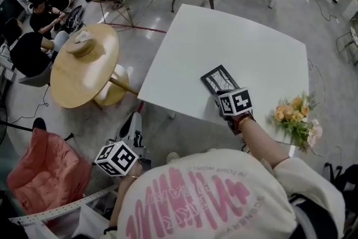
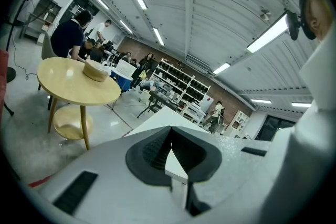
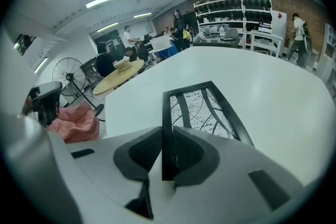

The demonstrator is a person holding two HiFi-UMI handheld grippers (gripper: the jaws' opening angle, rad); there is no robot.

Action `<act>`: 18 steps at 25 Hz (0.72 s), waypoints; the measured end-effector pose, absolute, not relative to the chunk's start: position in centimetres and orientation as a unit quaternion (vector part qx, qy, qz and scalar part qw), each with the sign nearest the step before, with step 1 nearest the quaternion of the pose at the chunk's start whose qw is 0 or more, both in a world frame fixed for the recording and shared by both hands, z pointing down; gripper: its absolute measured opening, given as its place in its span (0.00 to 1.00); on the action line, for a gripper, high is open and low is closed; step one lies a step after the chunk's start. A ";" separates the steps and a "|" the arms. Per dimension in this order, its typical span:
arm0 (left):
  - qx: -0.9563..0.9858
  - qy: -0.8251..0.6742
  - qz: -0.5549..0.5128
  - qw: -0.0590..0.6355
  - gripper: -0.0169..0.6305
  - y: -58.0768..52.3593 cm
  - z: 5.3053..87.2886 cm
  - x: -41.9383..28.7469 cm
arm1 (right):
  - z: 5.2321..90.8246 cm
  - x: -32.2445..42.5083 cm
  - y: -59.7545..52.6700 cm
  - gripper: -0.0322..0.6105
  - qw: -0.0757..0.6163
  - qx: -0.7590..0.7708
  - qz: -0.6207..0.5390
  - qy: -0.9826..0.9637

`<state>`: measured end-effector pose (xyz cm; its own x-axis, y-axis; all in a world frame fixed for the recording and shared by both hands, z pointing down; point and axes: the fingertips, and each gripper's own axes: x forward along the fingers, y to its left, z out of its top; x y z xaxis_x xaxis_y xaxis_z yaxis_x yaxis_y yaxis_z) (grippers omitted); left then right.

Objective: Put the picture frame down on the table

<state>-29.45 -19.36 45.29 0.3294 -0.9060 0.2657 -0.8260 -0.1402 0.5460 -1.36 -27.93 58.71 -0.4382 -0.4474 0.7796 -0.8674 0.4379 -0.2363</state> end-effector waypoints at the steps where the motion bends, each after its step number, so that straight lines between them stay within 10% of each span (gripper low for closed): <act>1: 0.754 -0.574 -0.063 0.314 0.03 -19.5 45.3 -29.4 | 58.7 -1.4 -27.9 0.16 0.323 0.420 0.326 -0.783; 18: 0.799 -0.518 -0.052 0.300 0.03 -21.9 43.2 -30.1 | 58.2 -0.6 -27.7 0.25 0.332 0.471 0.327 -0.749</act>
